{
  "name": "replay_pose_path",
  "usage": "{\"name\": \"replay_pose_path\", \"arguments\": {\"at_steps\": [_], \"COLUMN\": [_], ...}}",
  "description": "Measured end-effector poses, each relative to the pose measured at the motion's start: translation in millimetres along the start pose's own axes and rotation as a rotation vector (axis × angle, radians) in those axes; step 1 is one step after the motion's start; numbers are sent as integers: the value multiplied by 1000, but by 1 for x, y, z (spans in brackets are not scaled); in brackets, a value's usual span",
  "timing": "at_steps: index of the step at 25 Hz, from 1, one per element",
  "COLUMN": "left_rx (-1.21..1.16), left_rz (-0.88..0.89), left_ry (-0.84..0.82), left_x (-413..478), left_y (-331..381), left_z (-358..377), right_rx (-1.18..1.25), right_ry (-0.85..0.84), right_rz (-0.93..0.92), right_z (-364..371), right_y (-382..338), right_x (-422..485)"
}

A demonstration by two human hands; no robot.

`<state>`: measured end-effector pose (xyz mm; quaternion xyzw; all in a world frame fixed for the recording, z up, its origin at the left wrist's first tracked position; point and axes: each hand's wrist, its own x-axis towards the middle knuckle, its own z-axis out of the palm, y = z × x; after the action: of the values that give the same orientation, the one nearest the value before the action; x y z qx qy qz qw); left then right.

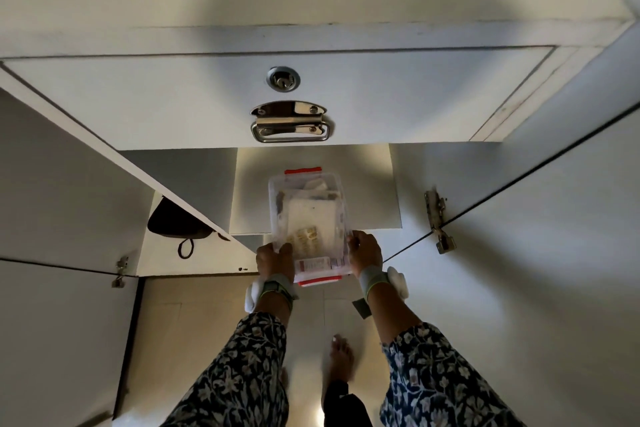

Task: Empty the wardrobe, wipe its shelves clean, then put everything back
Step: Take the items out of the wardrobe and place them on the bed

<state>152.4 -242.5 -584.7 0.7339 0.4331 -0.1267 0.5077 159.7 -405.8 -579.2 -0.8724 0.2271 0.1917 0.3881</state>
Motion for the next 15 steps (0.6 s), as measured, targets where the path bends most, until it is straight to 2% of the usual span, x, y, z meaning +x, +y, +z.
{"name": "replay_pose_path", "arguments": {"at_steps": [3,8,12,15], "left_rx": [-54,-82,30,125], "left_rz": [40,139,220,344], "left_ry": [56,-24,-57,-134], "left_x": [-15,-49,-73,-97], "left_y": [2,0,-12,-22], "left_z": [-11,-52,-84,-110], "right_rx": [70,120,229,321], "right_ry": [65,189,204,284], "right_rz": [-3,-4,37,86], "right_z": [-4,-13,-3,6], "right_y": [-3,-14,-6,3], "right_x": [-27,-95,-154,-207]}}
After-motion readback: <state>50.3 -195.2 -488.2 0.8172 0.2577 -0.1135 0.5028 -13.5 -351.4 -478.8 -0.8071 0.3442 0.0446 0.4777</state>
